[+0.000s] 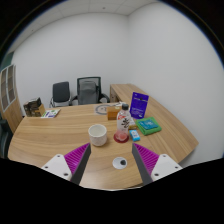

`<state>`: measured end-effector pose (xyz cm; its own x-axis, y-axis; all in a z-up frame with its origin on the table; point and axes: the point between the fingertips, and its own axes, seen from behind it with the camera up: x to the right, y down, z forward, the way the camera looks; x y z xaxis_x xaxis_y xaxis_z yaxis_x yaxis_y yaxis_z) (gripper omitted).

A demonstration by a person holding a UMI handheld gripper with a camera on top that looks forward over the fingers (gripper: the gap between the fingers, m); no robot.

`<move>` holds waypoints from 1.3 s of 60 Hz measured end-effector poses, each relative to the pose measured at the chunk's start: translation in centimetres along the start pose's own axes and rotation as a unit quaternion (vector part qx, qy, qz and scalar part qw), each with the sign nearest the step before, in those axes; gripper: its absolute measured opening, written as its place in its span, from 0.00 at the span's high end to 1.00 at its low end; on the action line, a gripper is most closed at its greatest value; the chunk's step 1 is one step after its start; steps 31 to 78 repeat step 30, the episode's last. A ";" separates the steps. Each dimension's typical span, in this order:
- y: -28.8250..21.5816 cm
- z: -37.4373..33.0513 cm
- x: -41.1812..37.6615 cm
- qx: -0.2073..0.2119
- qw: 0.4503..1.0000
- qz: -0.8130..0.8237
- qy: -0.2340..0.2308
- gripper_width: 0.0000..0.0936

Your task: Pour water

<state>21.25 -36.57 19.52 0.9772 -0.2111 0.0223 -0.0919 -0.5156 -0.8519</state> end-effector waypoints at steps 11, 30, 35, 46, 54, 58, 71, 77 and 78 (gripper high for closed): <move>0.5 -6.6 -1.4 0.006 1.000 -0.010 -0.004 0.08; 1.3 -10.2 -0.4 0.002 1.000 -0.006 0.000 0.09; 1.3 -10.2 -0.4 0.002 1.000 -0.006 0.000 0.09; 1.3 -10.2 -0.4 0.002 1.000 -0.006 0.000 0.09; 1.3 -10.2 -0.4 0.002 1.000 -0.006 0.000 0.09; 1.3 -10.2 -0.4 0.002 1.000 -0.006 0.000 0.09; 1.3 -10.2 -0.4 0.002 1.000 -0.006 0.000 0.09; 1.3 -10.2 -0.4 0.002 1.000 -0.006 0.000 0.09; 1.3 -10.2 -0.4 0.002 1.000 -0.006 0.000 0.09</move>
